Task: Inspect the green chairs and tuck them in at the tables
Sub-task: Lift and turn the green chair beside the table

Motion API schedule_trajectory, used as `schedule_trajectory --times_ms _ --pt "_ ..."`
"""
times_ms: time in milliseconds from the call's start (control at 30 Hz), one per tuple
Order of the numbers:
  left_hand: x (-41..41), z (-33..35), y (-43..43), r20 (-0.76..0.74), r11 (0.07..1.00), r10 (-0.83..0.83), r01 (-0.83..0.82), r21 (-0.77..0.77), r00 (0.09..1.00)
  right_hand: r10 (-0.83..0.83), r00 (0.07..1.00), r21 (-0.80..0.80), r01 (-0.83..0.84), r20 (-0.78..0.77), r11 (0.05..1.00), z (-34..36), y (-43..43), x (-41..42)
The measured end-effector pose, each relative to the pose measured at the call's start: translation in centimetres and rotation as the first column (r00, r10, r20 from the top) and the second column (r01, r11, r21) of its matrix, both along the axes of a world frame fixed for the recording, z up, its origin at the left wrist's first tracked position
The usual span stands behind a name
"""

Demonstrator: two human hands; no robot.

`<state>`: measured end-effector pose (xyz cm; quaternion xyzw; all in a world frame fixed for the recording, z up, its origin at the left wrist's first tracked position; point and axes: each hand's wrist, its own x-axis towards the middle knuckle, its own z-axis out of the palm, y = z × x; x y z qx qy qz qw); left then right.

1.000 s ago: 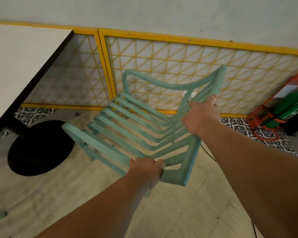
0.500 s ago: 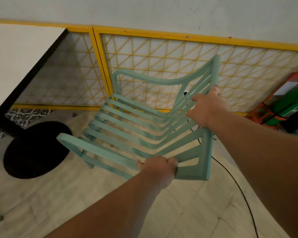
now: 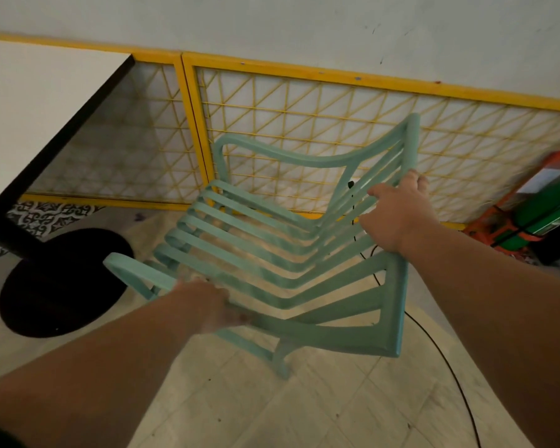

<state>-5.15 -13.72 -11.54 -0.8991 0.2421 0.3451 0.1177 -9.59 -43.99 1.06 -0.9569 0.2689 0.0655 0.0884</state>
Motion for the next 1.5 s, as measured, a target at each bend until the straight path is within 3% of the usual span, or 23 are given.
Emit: schedule_trajectory --times_ms 167,267,400,500,633,733,833,1233,1500 --pt "1.4 -2.1 2.0 0.015 0.992 -0.049 0.047 0.113 0.999 0.047 0.996 -0.054 -0.051 -0.079 0.997 1.2 0.8 0.1" --pt "1.7 -2.8 1.6 0.004 0.995 -0.028 0.028 0.099 1.0 0.078 0.988 -0.119 -0.095 -0.136 0.988 1.9 1.3 -0.1" --pt "2.7 -2.8 1.7 -0.083 0.995 0.004 0.004 0.103 0.997 0.057 0.996 -0.086 -0.063 -0.074 0.994 1.2 0.9 -0.1" --pt "2.9 -3.0 1.7 -0.088 0.996 -0.012 0.019 0.082 0.996 0.093 0.98 -0.209 -0.13 -0.178 0.969 1.3 1.7 -0.9" --pt "3.3 -3.4 2.3 -0.091 0.998 -0.012 0.017 0.053 0.996 0.164 0.828 -0.219 -0.324 -0.536 0.921 1.8 5.0 -3.3" --pt "3.5 -3.6 2.3 -0.11 1.0 0.001 0.001 0.019 0.994 0.242 0.695 -0.084 -0.399 -0.677 0.913 2.4 8.0 -6.6" --pt "3.6 -3.7 2.4 -0.122 1.0 0.012 -0.012 -0.001 0.992 0.265 0.559 -0.087 -0.524 -0.785 0.847 2.2 9.8 -8.4" --pt "1.6 -3.5 1.7 -0.021 0.995 0.076 -0.077 -0.056 0.997 0.302 0.665 -0.187 -0.559 -0.683 0.808 1.3 8.1 -8.0" --pt "-1.1 -3.5 -0.2 -0.061 0.976 0.212 -0.214 -0.03 0.975 0.376 0.678 -0.206 -0.614 -0.631 0.762 1.5 4.9 -7.3"
